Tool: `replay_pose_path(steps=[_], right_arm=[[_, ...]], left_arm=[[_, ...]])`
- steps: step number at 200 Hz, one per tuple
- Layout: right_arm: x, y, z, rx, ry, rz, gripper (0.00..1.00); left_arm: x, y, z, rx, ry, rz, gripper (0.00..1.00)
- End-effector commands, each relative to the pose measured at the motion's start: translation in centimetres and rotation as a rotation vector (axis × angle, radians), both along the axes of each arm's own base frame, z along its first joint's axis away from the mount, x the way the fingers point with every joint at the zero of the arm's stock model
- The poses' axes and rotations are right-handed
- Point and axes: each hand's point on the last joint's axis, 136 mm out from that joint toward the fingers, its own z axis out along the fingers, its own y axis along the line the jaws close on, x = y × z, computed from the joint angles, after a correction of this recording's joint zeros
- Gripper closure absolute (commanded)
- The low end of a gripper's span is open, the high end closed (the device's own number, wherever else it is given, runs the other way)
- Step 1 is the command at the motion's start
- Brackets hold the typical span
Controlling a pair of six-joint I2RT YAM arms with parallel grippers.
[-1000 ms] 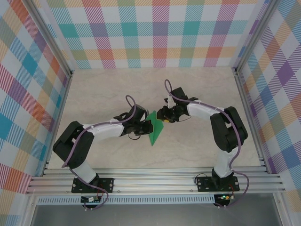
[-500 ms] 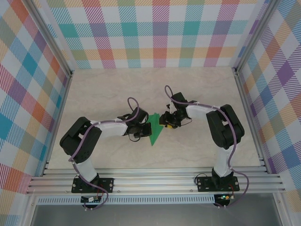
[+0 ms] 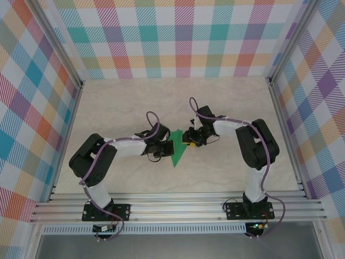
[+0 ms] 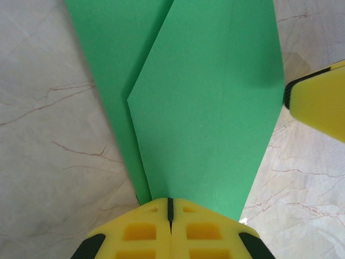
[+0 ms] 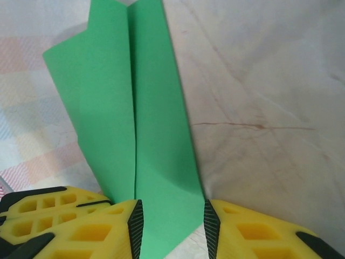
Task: Fold a paper plane with a square sheet of paper (pick it up from the middle)
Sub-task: Fourth fold the wing at the center of the table.
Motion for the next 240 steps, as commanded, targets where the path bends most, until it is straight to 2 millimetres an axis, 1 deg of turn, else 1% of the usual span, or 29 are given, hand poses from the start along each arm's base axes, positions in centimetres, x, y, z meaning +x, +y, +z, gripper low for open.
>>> replay_pose_path(steps=[1, 39, 56, 74, 100, 128, 163, 198, 240], right_arm=[[-0.1, 1.0, 0.2, 0.046, 0.011, 0.019, 0.63], [-0.3, 1.0, 0.1, 0.042, 0.015, 0.022, 0.64], [0.3, -0.3, 0.3, -0.028, -0.036, -0.012, 0.63], [1.0, -0.8, 1.1, -0.067, -0.080, -0.011, 0.60], [1.8, -0.6, -0.1, -0.091, -0.060, 0.002, 0.60], [1.9, -0.1, -1.0, -0.075, -0.035, 0.003, 0.60], [0.9, 0.2, -1.6, -0.049, -0.002, 0.020, 0.62], [-0.4, 0.6, -0.7, 0.006, 0.006, 0.046, 0.66], [-0.9, 0.7, 0.2, 0.032, -0.001, 0.062, 0.66]], left_arm=[[-0.4, 1.0, -1.5, 0.034, 0.044, 0.011, 0.99], [-0.4, 0.8, -1.5, 0.030, 0.046, 0.007, 0.99], [-0.4, 0.8, -1.4, 0.029, 0.045, 0.006, 0.99], [-0.5, 1.0, -1.3, 0.031, 0.044, 0.005, 0.99], [-0.6, 1.0, -1.3, 0.034, 0.042, 0.003, 0.99], [-0.6, 1.0, -1.3, 0.029, 0.044, 0.002, 1.00], [-0.7, 1.0, -1.4, 0.024, 0.047, 0.001, 1.00], [-0.5, 0.8, -1.1, -0.008, 0.044, 0.010, 1.00], [-0.2, 0.6, -0.9, -0.067, 0.057, 0.022, 1.00]])
